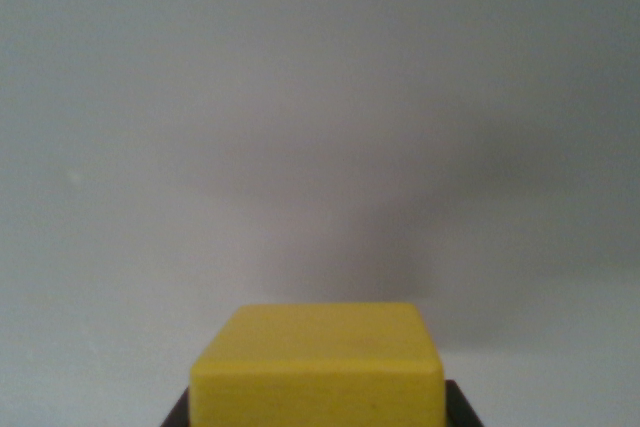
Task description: Pick yellow cube
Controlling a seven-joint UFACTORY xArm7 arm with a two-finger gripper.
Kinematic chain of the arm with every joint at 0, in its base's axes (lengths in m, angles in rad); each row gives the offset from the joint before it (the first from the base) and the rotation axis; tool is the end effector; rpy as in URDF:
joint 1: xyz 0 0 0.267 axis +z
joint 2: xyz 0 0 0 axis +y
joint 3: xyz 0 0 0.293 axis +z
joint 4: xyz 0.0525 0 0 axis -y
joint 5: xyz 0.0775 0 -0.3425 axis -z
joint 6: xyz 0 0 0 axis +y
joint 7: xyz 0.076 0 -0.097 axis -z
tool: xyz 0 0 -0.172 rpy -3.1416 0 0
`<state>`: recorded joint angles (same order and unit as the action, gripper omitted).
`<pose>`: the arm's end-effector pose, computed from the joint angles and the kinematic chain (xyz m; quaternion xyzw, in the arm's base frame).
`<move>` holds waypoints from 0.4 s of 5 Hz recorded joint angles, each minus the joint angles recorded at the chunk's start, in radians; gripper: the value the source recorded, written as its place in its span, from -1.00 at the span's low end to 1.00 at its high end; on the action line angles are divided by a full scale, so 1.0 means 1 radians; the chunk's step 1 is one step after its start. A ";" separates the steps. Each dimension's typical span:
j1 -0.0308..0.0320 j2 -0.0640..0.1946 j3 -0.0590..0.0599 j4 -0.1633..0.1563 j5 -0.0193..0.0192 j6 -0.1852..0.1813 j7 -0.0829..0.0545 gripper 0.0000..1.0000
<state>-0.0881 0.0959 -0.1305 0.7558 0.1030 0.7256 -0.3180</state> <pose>0.4028 -0.0791 0.0577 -0.9991 -0.0101 0.0239 0.0342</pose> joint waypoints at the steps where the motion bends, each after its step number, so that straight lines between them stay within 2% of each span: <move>1: 0.0002 -0.012 0.000 0.024 -0.0033 0.036 0.004 1.00; 2: 0.0002 -0.012 0.000 0.024 -0.0033 0.036 0.004 1.00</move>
<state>-0.0879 0.0840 -0.1304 0.7800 0.0997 0.7616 -0.3144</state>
